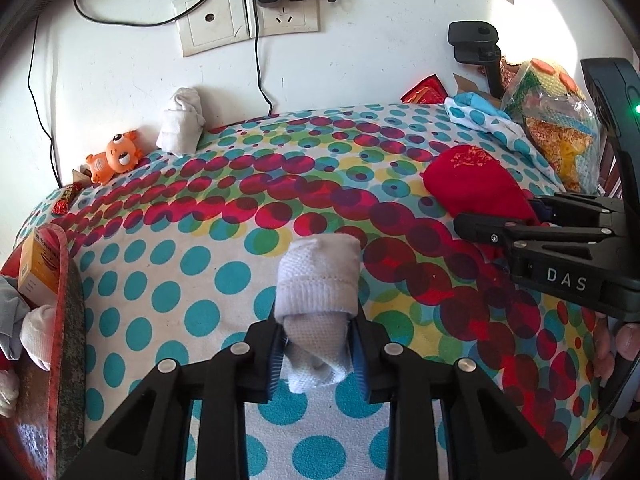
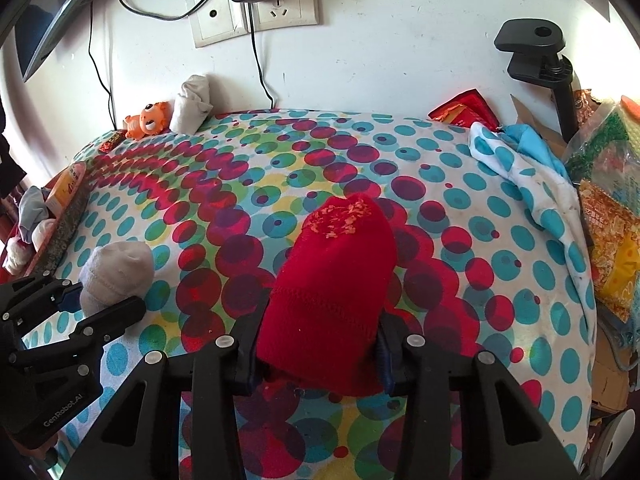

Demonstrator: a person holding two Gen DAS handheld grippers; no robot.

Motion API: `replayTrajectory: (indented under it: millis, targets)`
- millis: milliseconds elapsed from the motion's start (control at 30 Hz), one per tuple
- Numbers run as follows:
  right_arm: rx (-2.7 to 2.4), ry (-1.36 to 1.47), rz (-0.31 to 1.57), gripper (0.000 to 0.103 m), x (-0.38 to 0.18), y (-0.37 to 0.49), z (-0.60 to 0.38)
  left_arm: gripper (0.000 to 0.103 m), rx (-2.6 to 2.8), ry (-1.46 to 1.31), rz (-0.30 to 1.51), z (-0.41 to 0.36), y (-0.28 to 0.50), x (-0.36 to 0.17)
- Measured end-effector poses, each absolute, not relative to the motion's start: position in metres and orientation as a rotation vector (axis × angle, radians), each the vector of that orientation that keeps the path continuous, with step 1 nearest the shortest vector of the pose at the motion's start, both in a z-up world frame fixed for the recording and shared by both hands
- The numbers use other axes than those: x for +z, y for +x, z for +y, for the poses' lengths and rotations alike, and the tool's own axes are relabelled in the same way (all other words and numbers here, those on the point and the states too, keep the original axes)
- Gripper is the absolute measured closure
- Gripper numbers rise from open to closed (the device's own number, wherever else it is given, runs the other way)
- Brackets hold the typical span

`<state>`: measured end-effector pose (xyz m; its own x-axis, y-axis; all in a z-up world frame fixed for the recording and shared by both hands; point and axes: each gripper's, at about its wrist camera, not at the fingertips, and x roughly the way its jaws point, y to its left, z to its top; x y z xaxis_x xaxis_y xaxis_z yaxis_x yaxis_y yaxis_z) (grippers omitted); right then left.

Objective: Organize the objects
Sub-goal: 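Lift the white sock with the left gripper toward the red tray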

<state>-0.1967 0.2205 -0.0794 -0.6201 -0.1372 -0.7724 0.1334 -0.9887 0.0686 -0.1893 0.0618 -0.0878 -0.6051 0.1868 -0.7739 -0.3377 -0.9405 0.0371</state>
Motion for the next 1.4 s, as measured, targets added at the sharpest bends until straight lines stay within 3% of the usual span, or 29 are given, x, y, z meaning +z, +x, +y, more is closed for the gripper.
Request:
replayTrajectory:
  millis: [1400]
  targets:
    - [-2.732, 1.320, 0.117, 0.064, -0.082, -0.196, 0.211, 0.075, 2.754, -1.222, 0.204, -0.100, -0.150, -0.039]
